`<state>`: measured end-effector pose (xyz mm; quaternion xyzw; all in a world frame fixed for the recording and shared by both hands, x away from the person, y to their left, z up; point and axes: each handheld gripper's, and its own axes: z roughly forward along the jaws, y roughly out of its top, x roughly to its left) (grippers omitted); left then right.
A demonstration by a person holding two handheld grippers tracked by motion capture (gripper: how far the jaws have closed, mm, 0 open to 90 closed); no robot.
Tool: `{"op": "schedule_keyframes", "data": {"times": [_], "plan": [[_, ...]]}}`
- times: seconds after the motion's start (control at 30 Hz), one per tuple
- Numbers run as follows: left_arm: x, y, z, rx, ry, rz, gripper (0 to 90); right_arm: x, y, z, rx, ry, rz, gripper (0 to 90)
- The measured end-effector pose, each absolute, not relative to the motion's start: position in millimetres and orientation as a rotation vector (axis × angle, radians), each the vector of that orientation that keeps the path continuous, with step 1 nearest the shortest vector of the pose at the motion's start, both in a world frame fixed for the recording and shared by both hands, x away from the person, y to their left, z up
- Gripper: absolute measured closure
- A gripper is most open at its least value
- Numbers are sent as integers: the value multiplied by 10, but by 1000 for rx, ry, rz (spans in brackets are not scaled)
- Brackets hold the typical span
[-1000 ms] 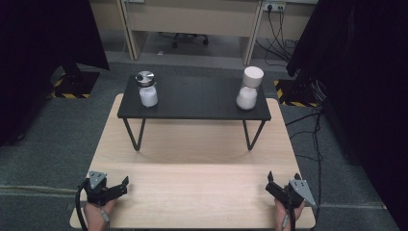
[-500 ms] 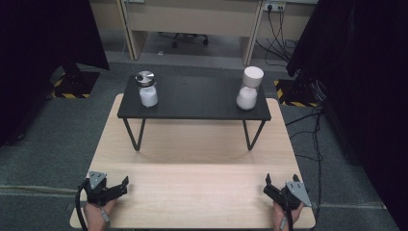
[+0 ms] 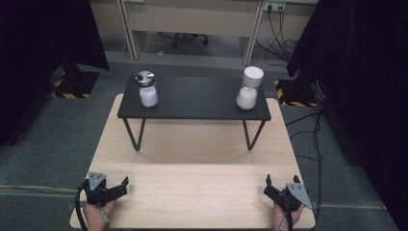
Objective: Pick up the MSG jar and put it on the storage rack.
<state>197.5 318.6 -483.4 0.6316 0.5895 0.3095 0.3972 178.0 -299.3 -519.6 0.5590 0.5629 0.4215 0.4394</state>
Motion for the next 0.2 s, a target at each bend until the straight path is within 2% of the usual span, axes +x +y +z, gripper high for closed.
{"op": "schedule_keyframes", "data": {"times": [0.2], "plan": [[1971,3188,-4836,1600,1490,784,0,1782,-2997,-5193,1386,1408,1046,3]]}}
